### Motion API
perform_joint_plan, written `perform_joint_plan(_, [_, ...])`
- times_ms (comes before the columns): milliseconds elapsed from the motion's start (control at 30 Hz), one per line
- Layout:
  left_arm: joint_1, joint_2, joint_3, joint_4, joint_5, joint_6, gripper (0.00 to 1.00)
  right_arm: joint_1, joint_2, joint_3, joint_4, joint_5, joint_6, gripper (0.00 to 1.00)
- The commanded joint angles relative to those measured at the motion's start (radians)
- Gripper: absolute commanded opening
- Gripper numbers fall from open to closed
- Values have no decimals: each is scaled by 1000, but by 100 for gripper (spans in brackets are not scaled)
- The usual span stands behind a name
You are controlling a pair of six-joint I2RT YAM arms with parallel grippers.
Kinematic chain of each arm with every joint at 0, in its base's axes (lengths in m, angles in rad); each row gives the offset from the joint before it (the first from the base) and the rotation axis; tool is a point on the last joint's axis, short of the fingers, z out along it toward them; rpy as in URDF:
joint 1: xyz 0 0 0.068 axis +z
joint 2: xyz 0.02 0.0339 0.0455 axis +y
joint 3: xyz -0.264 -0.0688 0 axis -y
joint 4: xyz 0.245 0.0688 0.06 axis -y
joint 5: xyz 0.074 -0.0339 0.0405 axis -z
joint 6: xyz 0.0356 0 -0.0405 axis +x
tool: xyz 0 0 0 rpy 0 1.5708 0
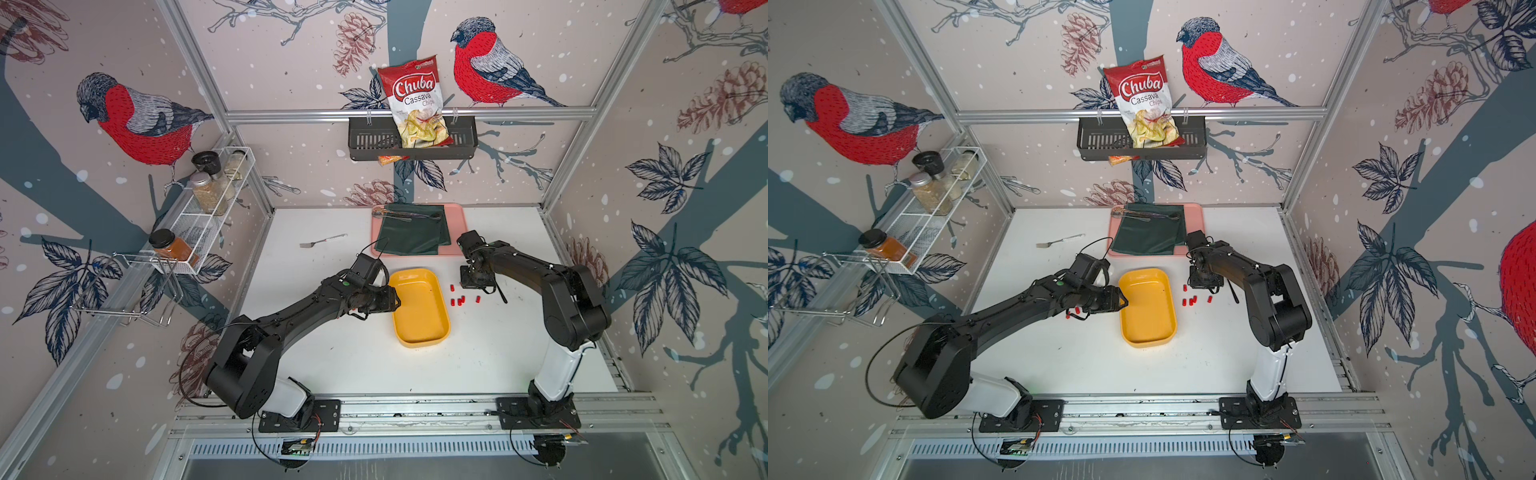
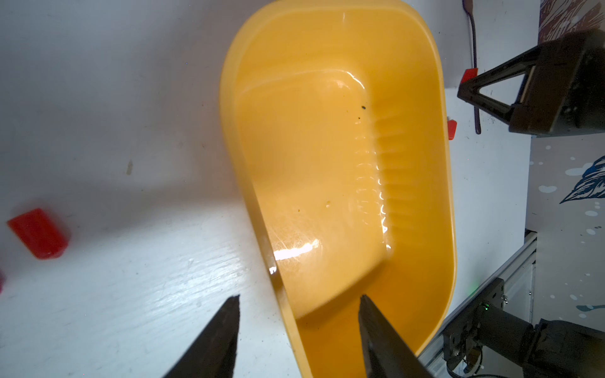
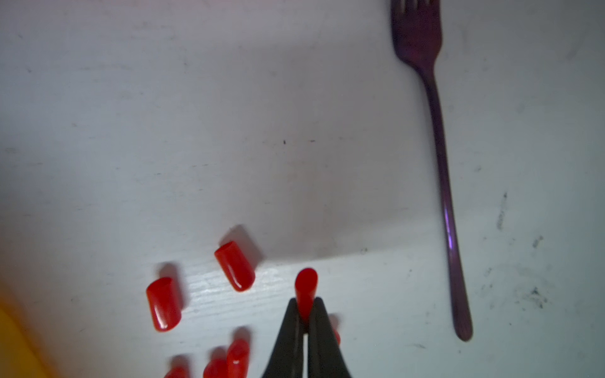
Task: Take the screw protection sleeves out of the storage box
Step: Place the screw protection sleeve at the center of the board, then reset both arms
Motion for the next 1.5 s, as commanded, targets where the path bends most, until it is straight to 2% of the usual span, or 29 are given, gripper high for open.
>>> perform_joint_plan(0, [4, -11, 10, -4, 4, -8, 59, 2, 21, 1, 34, -19, -19, 2])
perform_joint_plan(167, [7, -18, 14, -7, 2, -9, 60, -4, 46, 1, 48, -23, -17, 4])
perform_joint_plan(400, [14, -27, 22, -7, 8, -6, 60, -9, 35, -9, 58, -2, 0, 27])
perform_joint_plan(500, [18, -31, 28, -11, 9, -2, 60, -13, 29, 0, 49, -1, 2, 32])
perform_joint_plan(833, [45, -68, 60, -22, 29, 7, 60, -15, -117, 43, -49, 15, 20, 35])
perform_joint_plan(967, [120, -137, 87, -19, 11, 41, 61, -19, -249, 89, -107, 78, 56, 36])
perform_joint_plan(1067, [216, -245, 88, -7, -113, 66, 65, -19, -436, 83, -63, 141, 83, 44])
perform_joint_plan(1100, [240, -288, 89, 2, -213, 67, 67, -18, -514, 55, -21, 176, 85, 54])
perform_joint_plan(1133, [262, -327, 88, 13, -304, 75, 74, -21, -584, 9, 27, 213, 82, 64])
perform_joint_plan(1200, [309, -406, 49, 73, -500, 105, 92, -29, -774, -167, 227, 293, 54, 92])
perform_joint_plan(1233, [330, -437, 23, 110, -571, 126, 96, -40, -851, -265, 323, 297, 30, 100])
perform_joint_plan(1333, [385, -530, -113, 303, -843, 229, 97, -80, -1063, -559, 621, 337, -56, 100])
perform_joint_plan(1367, [401, -565, -195, 430, -904, 284, 97, -92, -1120, -659, 711, 374, -81, 100])
perform_joint_plan(1400, [423, -599, -287, 578, -933, 344, 97, -104, -1171, -754, 804, 421, -93, 100])
perform_joint_plan(1467, [472, -650, -459, 837, -855, 424, 97, -131, -1248, -936, 959, 474, -99, 100])
